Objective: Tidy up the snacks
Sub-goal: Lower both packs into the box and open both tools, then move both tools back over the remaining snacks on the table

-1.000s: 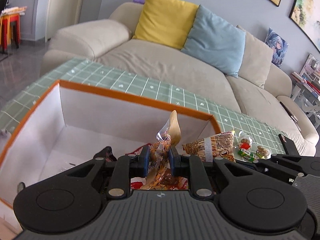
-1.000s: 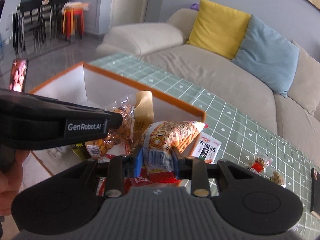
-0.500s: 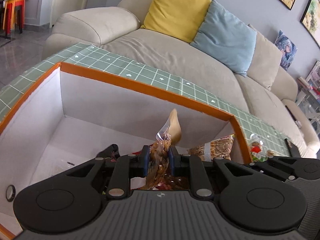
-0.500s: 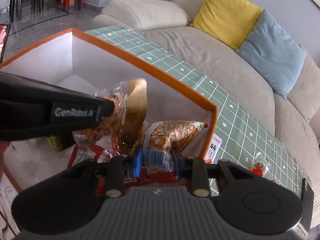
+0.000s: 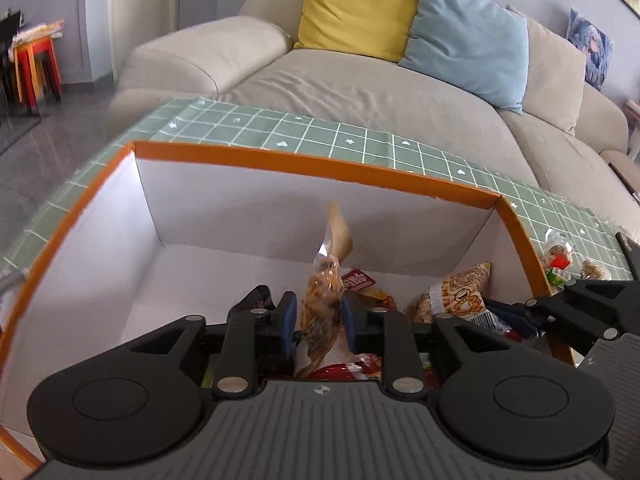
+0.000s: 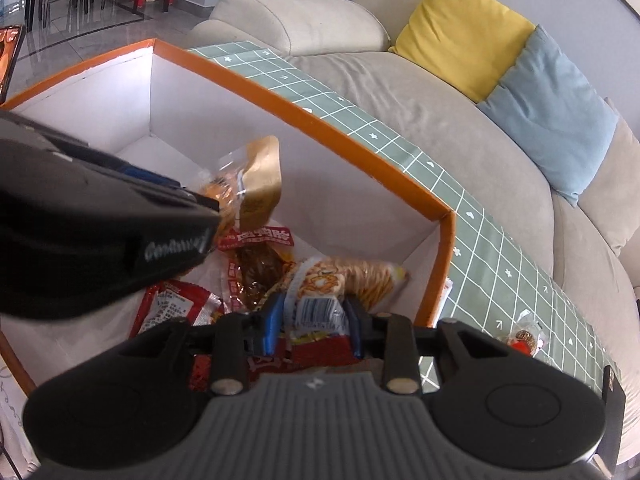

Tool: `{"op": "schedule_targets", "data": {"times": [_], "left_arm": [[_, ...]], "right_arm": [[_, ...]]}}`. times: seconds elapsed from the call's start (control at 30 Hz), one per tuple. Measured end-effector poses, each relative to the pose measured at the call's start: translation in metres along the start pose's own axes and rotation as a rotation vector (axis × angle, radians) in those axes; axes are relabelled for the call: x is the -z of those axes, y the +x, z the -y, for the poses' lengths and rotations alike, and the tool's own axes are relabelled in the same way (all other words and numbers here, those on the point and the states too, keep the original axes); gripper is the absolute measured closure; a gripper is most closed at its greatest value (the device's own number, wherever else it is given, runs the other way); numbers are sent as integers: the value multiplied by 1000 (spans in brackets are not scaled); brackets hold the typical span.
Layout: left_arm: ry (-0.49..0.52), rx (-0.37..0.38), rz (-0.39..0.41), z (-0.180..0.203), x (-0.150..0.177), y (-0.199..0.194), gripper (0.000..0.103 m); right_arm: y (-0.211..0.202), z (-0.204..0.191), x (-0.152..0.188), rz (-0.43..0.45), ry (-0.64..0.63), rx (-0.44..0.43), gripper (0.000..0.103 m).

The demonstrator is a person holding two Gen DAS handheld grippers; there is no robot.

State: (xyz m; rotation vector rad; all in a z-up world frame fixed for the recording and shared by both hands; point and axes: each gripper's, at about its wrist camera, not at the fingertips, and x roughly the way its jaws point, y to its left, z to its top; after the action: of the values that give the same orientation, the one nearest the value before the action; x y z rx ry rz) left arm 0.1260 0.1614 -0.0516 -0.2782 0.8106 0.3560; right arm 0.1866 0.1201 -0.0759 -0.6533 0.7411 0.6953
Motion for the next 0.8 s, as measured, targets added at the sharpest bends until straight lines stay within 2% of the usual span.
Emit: {"op": "schedule_targets", "data": {"times": [0.23, 0.47, 0.57, 0.8], "left_arm": [[71, -124, 24, 5, 0, -9, 61], [128, -218, 53, 11, -2, -16, 51], [122, -212, 69, 12, -5, -24, 43], [106, -125, 159, 26, -11, -56, 30]], "right_arm": [[-5, 5, 0, 12, 8, -6, 70], [-24, 7, -1, 69, 1, -8, 64], [-37, 11, -2, 102, 15, -7, 60], [-76, 32, 9, 204, 121, 37, 55]]}}
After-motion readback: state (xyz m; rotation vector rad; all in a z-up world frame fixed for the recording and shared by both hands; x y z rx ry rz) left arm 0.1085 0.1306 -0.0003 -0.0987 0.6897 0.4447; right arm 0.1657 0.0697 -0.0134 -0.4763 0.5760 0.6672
